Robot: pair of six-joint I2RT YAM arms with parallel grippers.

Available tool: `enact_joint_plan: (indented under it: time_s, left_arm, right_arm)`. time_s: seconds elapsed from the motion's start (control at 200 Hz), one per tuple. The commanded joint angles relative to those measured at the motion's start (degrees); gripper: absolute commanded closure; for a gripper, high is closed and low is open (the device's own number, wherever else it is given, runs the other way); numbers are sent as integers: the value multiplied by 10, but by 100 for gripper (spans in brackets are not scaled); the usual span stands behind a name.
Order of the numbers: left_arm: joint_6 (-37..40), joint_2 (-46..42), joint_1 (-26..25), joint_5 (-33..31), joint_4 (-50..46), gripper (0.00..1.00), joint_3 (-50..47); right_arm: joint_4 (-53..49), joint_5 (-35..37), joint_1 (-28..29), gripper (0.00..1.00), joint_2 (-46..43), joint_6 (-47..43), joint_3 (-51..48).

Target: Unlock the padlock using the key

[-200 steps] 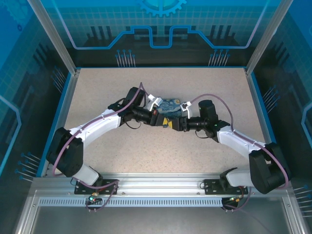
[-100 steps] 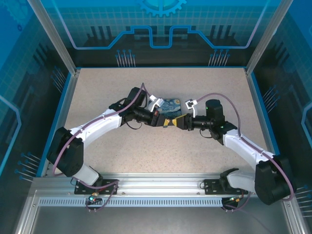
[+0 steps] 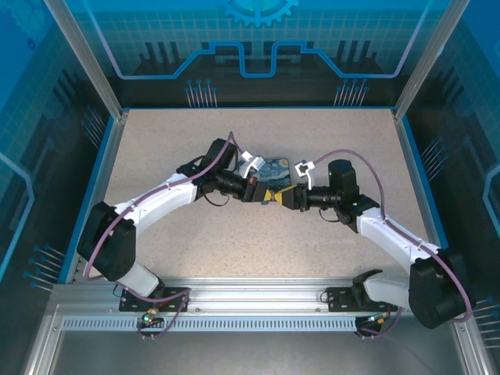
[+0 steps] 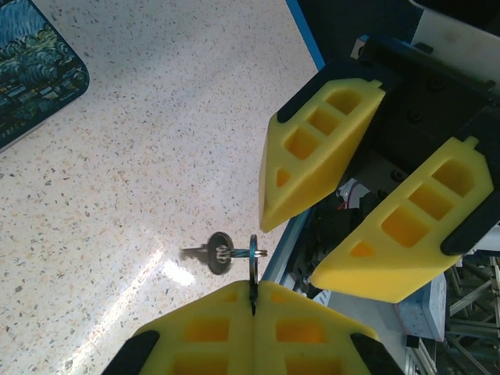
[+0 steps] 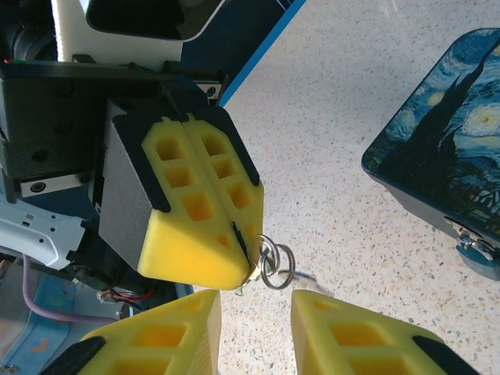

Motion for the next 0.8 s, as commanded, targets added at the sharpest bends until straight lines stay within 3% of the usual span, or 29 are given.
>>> enact_joint_plan:
  time_s: [0.0,0.465,0.57,0.795]
  left_arm:
    - [16,6,-6,16,-12,100,19]
    - [17,10,-8,18,-14,100,23]
    - [18,11,-9,19,-14,100,24]
    - [20,11,-9,20,-15,100,25]
  right_arm:
    - [0,-9,10,69,10,-5,14]
    - [0,-1,17,68,39,-4,39]
    - [0,-1,17,71,40,-4,40]
    - [-7,0,17,88,40,-10,39]
